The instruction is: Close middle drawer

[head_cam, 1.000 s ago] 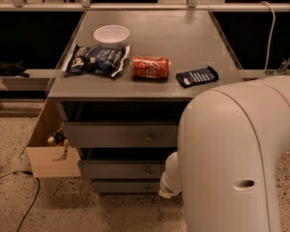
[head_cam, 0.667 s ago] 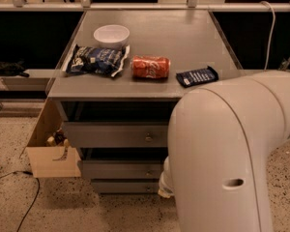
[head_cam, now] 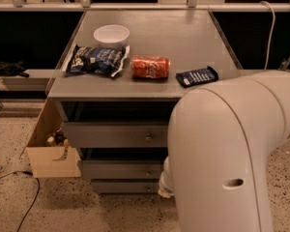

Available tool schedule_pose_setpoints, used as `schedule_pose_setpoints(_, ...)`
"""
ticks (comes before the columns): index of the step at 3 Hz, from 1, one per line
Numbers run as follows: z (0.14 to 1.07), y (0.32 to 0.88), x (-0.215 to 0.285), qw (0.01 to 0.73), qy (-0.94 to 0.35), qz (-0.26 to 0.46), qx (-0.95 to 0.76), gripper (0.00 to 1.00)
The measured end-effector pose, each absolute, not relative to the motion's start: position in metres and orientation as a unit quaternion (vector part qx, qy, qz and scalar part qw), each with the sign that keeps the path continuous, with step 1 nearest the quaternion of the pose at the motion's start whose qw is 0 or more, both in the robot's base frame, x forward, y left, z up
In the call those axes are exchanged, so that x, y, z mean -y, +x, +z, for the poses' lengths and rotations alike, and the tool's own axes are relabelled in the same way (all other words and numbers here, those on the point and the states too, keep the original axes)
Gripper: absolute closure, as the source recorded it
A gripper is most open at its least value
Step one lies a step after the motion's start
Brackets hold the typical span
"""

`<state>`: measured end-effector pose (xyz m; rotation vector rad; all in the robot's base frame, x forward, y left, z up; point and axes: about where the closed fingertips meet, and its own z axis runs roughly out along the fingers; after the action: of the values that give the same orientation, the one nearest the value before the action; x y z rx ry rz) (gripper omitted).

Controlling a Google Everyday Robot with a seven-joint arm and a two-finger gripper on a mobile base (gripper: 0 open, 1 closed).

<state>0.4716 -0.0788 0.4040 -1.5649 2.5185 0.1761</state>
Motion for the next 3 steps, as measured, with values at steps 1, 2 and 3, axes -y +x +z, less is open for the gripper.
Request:
schedule_pose_setpoints(1,0.404,0.4716,0.0788,0.086,-0.525,0.059,-0.845,0.35)
schedule_pose_setpoints(2,0.404,0.4716,0.0788,0.086,-0.525,0.059,-0.845,0.1)
schedule_pose_setpoints(3,0.404,0.4716,0.0788,0.086,-0.525,0.059,-0.845,0.0)
